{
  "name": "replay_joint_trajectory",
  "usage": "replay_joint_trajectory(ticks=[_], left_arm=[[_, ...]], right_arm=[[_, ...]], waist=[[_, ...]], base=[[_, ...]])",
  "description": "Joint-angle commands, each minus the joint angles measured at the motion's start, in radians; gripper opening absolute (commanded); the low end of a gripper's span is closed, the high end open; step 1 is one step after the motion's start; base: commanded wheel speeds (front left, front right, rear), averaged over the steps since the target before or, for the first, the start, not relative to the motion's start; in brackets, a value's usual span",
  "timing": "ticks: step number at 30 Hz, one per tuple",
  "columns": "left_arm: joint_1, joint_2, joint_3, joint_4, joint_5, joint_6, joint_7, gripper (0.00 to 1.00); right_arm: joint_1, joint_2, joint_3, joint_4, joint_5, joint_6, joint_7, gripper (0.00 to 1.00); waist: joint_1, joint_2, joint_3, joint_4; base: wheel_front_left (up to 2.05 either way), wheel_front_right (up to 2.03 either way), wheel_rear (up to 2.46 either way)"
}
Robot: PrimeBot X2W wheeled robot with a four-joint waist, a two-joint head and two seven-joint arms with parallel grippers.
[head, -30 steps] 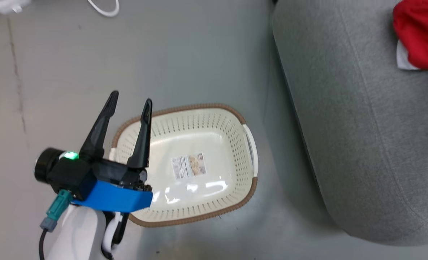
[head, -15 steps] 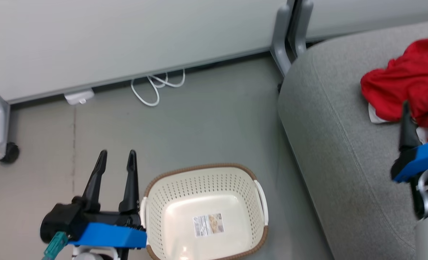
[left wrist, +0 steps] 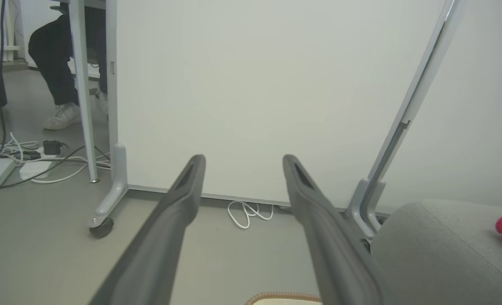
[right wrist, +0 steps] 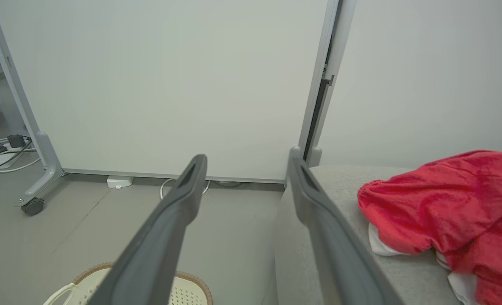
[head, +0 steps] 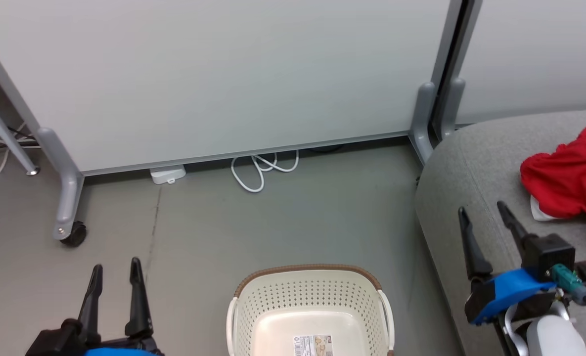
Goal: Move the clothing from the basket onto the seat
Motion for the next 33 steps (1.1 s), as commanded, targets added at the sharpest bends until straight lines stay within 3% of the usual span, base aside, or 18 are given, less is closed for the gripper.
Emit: replay_joint_trajectory(ticks=[1,29,30,33], left_arm=[[0.021,-0.003,0.022,0.013,0.005,-0.002,-0.003,1.0],[0.018,-0.006,0.008,0.079,0.016,-0.002,-0.003,1.0],[0.029,-0.005,0.012,0.079,0.015,0.0,0.0,0.0],[0.042,-0.007,0.012,0.104,0.012,0.0,0.006,0.0]], right_arm=[[0.044,0.005,0.008,-0.009,0.011,0.0,-0.002,1.0],[0.097,0.007,0.043,0.01,0.102,0.0,-0.013,1.0],[0.08,0.006,0.044,0.008,0.097,0.0,-0.011,0.0],[0.092,0.008,0.042,0.037,0.099,0.0,-0.007,0.0]], waist=[[0.0003,0.0,-0.018,0.021],[0.0003,0.0,-0.014,0.01],[0.0003,0.0,-0.014,0.009],[0.0003,0.0,-0.013,0.009]], base=[[0.0,0.0,0.0],[0.0,0.0,0.0],[0.0,0.0,0.0],[0.0,0.0,0.0]])
